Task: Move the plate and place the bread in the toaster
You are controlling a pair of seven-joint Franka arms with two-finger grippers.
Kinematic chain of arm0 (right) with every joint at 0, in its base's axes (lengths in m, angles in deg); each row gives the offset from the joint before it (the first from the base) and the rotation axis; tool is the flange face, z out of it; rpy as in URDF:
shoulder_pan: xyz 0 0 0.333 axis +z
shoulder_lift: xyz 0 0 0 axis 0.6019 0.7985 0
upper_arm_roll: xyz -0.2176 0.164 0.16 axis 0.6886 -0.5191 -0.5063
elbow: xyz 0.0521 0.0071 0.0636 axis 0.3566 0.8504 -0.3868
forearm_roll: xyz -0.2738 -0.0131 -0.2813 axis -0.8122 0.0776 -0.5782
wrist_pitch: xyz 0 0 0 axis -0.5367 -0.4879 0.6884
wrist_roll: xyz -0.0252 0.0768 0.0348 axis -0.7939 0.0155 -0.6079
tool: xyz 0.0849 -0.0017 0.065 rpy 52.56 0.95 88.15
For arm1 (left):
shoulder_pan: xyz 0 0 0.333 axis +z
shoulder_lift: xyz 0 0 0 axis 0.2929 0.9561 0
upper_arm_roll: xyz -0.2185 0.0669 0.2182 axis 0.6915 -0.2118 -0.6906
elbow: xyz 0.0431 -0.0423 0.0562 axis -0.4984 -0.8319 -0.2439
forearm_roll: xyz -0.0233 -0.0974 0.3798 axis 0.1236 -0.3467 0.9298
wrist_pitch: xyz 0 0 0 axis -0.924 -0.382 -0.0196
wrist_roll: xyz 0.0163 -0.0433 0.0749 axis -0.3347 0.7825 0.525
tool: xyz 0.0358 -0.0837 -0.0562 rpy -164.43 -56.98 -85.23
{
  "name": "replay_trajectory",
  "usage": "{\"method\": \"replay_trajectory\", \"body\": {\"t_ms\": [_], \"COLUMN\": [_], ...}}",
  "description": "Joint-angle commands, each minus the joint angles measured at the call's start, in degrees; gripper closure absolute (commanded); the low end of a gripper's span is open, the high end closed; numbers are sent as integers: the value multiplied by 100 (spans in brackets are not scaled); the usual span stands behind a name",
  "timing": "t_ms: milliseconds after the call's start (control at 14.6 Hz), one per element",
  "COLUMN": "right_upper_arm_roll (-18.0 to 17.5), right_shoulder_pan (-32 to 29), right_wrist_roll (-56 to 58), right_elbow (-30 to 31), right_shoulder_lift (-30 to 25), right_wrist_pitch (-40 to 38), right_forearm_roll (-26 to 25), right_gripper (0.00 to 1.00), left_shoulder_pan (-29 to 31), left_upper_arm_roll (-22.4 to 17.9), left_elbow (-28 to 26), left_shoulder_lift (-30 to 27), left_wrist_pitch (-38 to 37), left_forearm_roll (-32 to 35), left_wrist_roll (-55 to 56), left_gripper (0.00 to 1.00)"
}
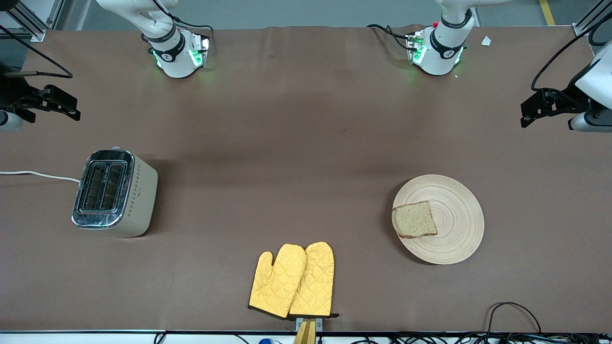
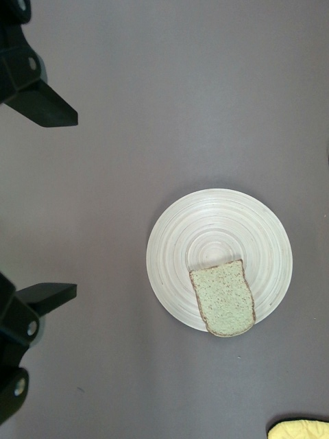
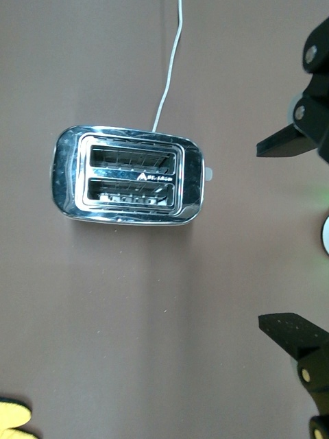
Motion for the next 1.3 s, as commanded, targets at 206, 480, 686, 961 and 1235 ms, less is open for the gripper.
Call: {"method": "replay_trajectory", "body": {"t_ms": [206,480,686,961,1235], "right_upper_arm_roll": [31,31,31,31,31], "right_shoulder_pan": [-34,-43,-51,-52,-43], "right_wrist_roll": [-82,-74,-74,-74,-74], "right_elbow": [124,133,142,142,142], "right_shoulder_lift": [-139,-139,-139,-139,-139], "right_wrist_pitch": [68,68,68,68,68], "right_forearm_roll": [193,193,193,202,202], "right_gripper": [0,0,0,0,0], "left_shoulder_pan": [98,695,1327,1952,2357], "left_upper_arm_roll": [-49,-58,-58,-59,-50], "left_elbow": [178,749,741,741,697], "left_shoulder_lift": [202,1221,1836,2786,3480], "left_wrist_pitch": [-69,45,650,924,1074], "left_forearm_roll": [-14,-434,-1312,-2474,-3352], "left_wrist_roll": [-94,-251,-410,-1332,-2545], "left_gripper": [0,0,0,0,0]}}
